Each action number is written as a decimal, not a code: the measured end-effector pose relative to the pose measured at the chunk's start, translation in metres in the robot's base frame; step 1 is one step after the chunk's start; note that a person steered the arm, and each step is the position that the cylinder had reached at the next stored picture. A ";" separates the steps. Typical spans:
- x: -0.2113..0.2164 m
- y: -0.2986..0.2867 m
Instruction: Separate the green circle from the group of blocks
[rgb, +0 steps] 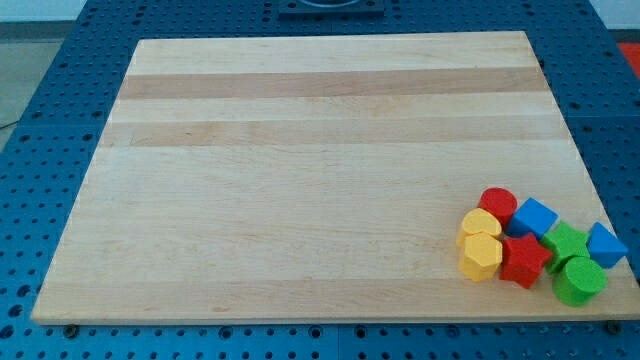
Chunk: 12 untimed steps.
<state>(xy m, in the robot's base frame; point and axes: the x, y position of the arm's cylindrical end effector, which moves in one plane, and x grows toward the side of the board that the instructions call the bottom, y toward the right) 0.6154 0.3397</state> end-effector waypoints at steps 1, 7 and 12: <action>0.002 -0.011; 0.003 -0.168; -0.032 -0.175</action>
